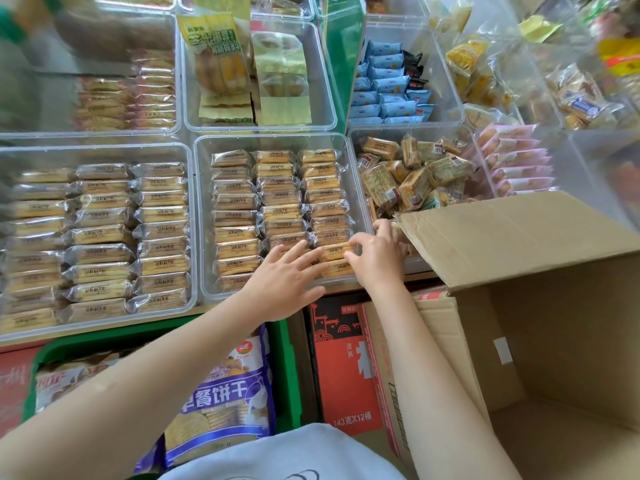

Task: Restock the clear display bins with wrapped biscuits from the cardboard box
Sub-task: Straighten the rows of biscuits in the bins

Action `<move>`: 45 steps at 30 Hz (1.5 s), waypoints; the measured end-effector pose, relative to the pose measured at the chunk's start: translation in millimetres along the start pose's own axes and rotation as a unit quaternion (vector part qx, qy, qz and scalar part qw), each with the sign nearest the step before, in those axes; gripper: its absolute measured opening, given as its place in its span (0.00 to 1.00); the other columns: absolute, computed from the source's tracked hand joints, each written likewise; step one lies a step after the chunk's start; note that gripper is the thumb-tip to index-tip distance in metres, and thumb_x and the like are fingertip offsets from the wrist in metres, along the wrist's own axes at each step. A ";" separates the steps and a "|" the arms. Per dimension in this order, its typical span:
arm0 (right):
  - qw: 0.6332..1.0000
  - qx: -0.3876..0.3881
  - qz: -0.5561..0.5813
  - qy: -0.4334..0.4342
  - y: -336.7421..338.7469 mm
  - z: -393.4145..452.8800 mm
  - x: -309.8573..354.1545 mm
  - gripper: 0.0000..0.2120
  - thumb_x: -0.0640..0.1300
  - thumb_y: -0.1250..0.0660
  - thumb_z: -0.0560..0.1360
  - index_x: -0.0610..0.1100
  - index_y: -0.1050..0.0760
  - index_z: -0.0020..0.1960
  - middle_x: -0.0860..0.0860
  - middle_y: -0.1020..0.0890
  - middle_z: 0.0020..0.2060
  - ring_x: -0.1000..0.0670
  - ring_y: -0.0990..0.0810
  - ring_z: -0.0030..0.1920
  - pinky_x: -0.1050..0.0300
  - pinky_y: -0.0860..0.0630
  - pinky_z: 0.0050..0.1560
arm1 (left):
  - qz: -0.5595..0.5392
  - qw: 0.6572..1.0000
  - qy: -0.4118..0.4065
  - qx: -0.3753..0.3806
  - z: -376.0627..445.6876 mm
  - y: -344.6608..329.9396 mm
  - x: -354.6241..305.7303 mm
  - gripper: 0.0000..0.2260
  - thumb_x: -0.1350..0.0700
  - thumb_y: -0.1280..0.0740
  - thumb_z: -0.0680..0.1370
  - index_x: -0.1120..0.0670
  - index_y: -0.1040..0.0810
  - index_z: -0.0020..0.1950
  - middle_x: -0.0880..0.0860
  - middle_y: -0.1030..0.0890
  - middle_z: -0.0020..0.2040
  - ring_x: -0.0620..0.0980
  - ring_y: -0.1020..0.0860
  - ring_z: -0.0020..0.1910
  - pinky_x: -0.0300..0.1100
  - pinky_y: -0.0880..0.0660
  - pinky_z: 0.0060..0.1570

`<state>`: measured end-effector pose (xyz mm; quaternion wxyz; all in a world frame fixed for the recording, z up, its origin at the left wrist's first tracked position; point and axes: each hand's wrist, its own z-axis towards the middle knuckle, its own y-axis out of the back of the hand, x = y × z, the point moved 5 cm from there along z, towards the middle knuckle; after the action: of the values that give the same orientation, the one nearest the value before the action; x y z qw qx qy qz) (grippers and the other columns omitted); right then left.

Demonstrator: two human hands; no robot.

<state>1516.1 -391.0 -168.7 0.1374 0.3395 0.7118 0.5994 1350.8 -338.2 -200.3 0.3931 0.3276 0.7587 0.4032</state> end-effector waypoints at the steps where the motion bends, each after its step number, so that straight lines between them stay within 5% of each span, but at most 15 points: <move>1: 1.000 0.013 -0.003 -0.007 0.0 1.0 -0.3 0.07 0.51 0.28 0.76 0.52 0.17 0.54 0.47 0.34 0.72 0.45 0.40 0.74 0.44 0.41 0.72 | -0.010 1.000 0.001 -0.011 1.8 4.4 1.2 0.27 0.36 0.53 0.83 0.40 0.46 0.82 0.45 0.51 0.83 0.50 0.58 0.82 0.55 0.57 0.78; 5: 1.000 -0.028 0.005 -0.002 3.4 1.9 2.6 0.07 0.49 0.29 0.78 0.48 0.16 0.51 0.46 0.31 0.70 0.43 0.35 0.72 0.46 0.36 0.68 | -0.026 0.994 0.042 -0.100 5.2 21.6 22.7 0.26 0.38 0.51 0.83 0.42 0.39 0.80 0.47 0.45 0.82 0.51 0.50 0.82 0.56 0.51 0.78; 8: 0.993 -0.097 0.019 0.071 3.7 0.6 18.6 0.06 0.42 0.31 0.78 0.41 0.16 0.49 0.45 0.22 0.53 0.43 0.26 0.57 0.49 0.31 0.58 | -0.008 0.988 0.087 -0.131 0.6 19.8 40.0 0.21 0.44 0.45 0.83 0.48 0.28 0.74 0.53 0.30 0.75 0.55 0.35 0.75 0.55 0.37 0.71; 13: 0.997 0.031 0.023 0.064 -20.3 2.1 25.6 0.09 0.40 0.36 0.81 0.38 0.20 0.57 0.45 0.22 0.55 0.44 0.23 0.57 0.50 0.24 0.57 | 0.010 0.986 0.088 -0.138 -5.3 11.2 43.5 0.18 0.47 0.41 0.83 0.52 0.23 0.70 0.56 0.25 0.69 0.57 0.28 0.68 0.54 0.32 0.65; 19: 0.998 0.015 0.005 0.057 -12.2 14.9 39.7 0.13 0.42 0.38 0.82 0.39 0.24 0.63 0.43 0.25 0.61 0.43 0.23 0.58 0.51 0.24 0.56 | -0.015 0.980 0.100 -0.170 -7.4 18.4 50.3 0.22 0.51 0.37 0.82 0.50 0.31 0.76 0.57 0.32 0.76 0.58 0.36 0.76 0.56 0.38 0.73; 23: 0.993 0.020 0.022 0.112 -24.0 27.2 55.9 0.27 0.46 0.43 0.84 0.42 0.44 0.81 0.43 0.44 0.80 0.43 0.46 0.80 0.48 0.44 0.78 | 0.014 0.985 0.122 -0.118 6.4 14.7 56.3 0.30 0.43 0.44 0.84 0.49 0.50 0.83 0.53 0.53 0.83 0.55 0.57 0.82 0.55 0.54 0.79; 26: 0.991 0.082 -0.014 0.100 -45.3 37.1 49.8 0.29 0.49 0.50 0.86 0.45 0.57 0.83 0.46 0.58 0.82 0.47 0.61 0.81 0.47 0.58 0.80 | 0.041 0.988 0.136 -0.062 15.3 8.4 59.7 0.31 0.38 0.53 0.84 0.49 0.58 0.83 0.52 0.59 0.83 0.53 0.62 0.81 0.55 0.59 0.79; 31: 0.989 0.102 -0.036 0.098 -56.9 38.8 43.3 0.29 0.50 0.54 0.86 0.44 0.62 0.82 0.45 0.62 0.81 0.46 0.65 0.80 0.47 0.64 0.79 | 0.063 0.988 0.136 -0.029 17.7 1.3 64.7 0.31 0.36 0.59 0.83 0.49 0.62 0.82 0.51 0.63 0.82 0.52 0.66 0.80 0.55 0.62 0.79; 36: 0.992 0.072 0.024 0.101 -43.2 33.0 48.1 0.28 0.51 0.50 0.86 0.49 0.54 0.83 0.45 0.56 0.82 0.46 0.61 0.81 0.47 0.62 0.79 | 0.054 0.987 0.145 -0.050 12.5 7.7 62.4 0.30 0.38 0.56 0.84 0.47 0.62 0.82 0.54 0.64 0.82 0.55 0.66 0.80 0.55 0.63 0.78; 41: 0.977 0.087 0.027 0.195 -49.3 8.0 72.9 0.28 0.59 0.41 0.82 0.60 0.43 0.80 0.50 0.52 0.82 0.47 0.57 0.81 0.44 0.62 0.78 | -0.032 0.956 0.269 -0.111 -19.8 12.4 75.9 0.32 0.42 0.49 0.85 0.50 0.61 0.83 0.57 0.61 0.82 0.59 0.61 0.81 0.55 0.59 0.78; 45: 0.977 0.122 0.007 0.173 -59.6 7.4 80.3 0.27 0.60 0.38 0.81 0.61 0.40 0.78 0.52 0.50 0.82 0.46 0.55 0.81 0.41 0.58 0.79 | -0.026 0.963 0.266 -0.022 -27.3 7.2 83.5 0.32 0.41 0.51 0.85 0.54 0.58 0.83 0.60 0.58 0.82 0.58 0.58 0.81 0.54 0.53 0.79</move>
<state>1442.8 -336.4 -209.9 -0.0344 0.2500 0.7898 0.5590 1288.9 -276.6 -211.8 0.1952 0.1799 0.8350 0.4819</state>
